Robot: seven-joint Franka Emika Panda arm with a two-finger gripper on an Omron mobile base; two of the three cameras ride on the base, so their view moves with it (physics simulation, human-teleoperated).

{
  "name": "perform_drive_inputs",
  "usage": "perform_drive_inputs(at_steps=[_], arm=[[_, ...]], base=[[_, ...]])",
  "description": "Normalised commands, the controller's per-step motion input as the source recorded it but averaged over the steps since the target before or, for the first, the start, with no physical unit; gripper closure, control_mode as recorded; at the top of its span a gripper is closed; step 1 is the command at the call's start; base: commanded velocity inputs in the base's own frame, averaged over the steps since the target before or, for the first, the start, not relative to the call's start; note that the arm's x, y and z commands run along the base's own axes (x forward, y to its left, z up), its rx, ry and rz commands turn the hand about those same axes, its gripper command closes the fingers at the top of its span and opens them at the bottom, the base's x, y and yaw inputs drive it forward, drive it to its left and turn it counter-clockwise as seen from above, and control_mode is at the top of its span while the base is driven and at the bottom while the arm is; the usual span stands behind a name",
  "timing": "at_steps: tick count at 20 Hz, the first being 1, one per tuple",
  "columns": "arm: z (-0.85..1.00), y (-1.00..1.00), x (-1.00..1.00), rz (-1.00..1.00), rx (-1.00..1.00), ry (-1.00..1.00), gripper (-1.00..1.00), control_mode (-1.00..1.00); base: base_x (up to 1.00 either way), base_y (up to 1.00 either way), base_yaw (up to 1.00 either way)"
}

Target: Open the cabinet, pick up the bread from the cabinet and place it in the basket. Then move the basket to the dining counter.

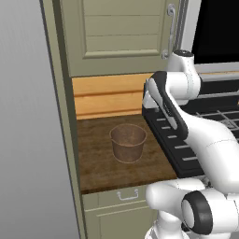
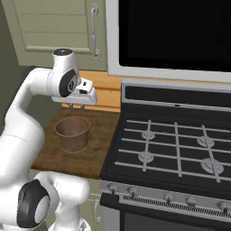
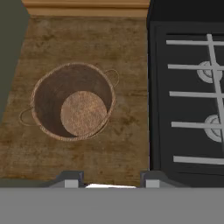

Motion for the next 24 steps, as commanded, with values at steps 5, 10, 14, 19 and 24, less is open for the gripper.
perform_drive_inputs(at_steps=[5,10,14,19,24], arm=[[0.0,-0.01,-0.34,0.0,0.0,-0.1,-1.0,-1.0],[0.49,0.0,-0.19,-0.01,0.01,-0.6,-1.0,-1.0],[1.0,0.0,0.01,-0.03,0.04,-0.59,-1.0,-1.0],[1.0,0.0,0.17,0.0,0.05,-0.26,-1.0,-1.0],[0.94,0.0,0.12,-0.02,0.0,-0.11,-1.0,-1.0]], base=[[0.0,0.0,0.0],[0.0,0.0,0.0],[0.0,0.0,0.0],[0.0,0.0,0.0],[0.0,0.0,0.0]])
